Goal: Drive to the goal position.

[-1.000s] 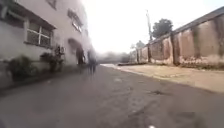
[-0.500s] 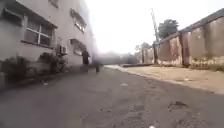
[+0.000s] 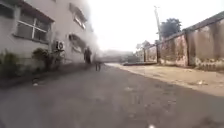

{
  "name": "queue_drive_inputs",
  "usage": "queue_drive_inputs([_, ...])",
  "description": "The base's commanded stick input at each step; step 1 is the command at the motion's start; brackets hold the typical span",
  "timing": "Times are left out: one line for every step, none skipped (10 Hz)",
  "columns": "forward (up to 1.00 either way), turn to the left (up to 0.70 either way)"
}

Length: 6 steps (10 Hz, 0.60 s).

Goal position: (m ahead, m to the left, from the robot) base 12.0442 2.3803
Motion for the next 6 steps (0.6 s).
queue_drive_inputs([1.00, 0.27])
queue_drive_inputs([1.00, 0.23])
queue_drive_inputs([1.00, 0.04])
queue_drive_inputs([1.00, 0.00])
queue_drive_inputs([1.00, 0.00])
queue_drive_inputs([1.00, 0.00])
